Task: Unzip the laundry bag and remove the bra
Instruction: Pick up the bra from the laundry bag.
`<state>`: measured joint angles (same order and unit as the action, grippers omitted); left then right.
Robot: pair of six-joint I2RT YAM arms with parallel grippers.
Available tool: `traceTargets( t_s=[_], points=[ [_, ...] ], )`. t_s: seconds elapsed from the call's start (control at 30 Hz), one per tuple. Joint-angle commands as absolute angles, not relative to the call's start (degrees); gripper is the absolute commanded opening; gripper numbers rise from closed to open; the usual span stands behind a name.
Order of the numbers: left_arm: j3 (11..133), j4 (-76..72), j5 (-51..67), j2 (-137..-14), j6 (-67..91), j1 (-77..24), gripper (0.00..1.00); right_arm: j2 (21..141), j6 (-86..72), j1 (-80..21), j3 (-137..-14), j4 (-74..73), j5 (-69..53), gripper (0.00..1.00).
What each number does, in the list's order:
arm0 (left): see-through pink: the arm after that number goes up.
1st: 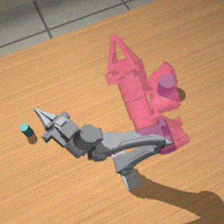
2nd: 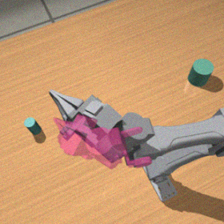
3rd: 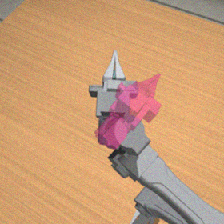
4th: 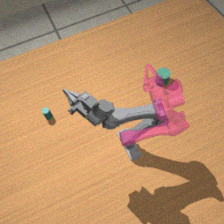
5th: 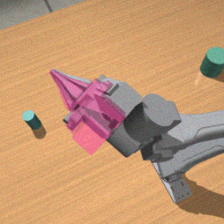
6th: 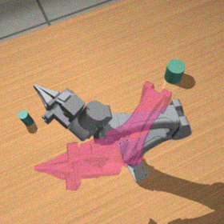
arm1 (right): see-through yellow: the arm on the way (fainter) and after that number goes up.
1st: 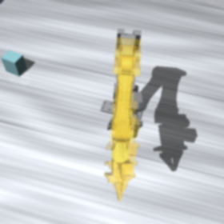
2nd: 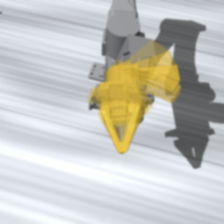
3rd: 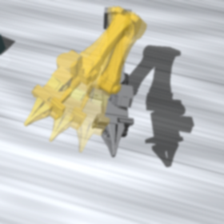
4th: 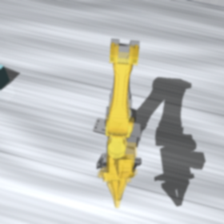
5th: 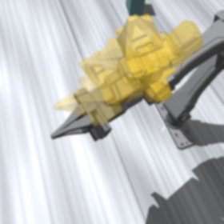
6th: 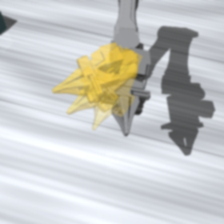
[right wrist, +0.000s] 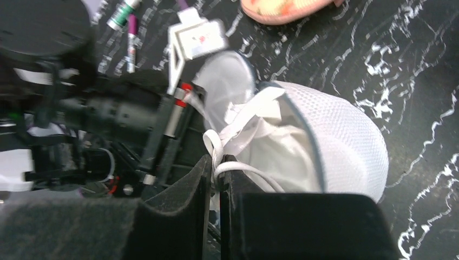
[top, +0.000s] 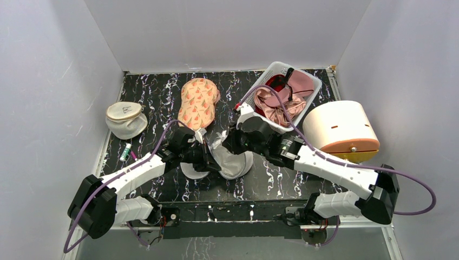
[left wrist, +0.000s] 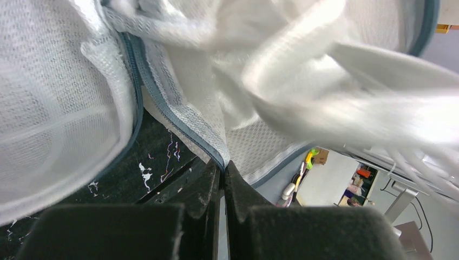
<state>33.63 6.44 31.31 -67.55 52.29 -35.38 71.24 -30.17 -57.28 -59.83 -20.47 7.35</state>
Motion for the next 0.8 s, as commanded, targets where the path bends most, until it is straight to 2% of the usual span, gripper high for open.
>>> traceTargets(
  t_s=[0.0,0.57,0.77],
  points=[
    [34.1,6.6,32.6,-67.3,51.9,-35.6,0.0,67.3,-32.2,-57.5,-65.1,-15.7,4.9,0.0],
    [33.6,6.5,32.5,-66.8,52.0,-35.6,0.0,61.7,-33.2,-57.6,-75.4,-17.9,6.3,0.0],
    [33.6,6.4,31.9,-65.3,52.4,-35.6,0.0,61.5,-36.7,-57.6,-70.6,-13.6,5.9,0.01]
  ],
)
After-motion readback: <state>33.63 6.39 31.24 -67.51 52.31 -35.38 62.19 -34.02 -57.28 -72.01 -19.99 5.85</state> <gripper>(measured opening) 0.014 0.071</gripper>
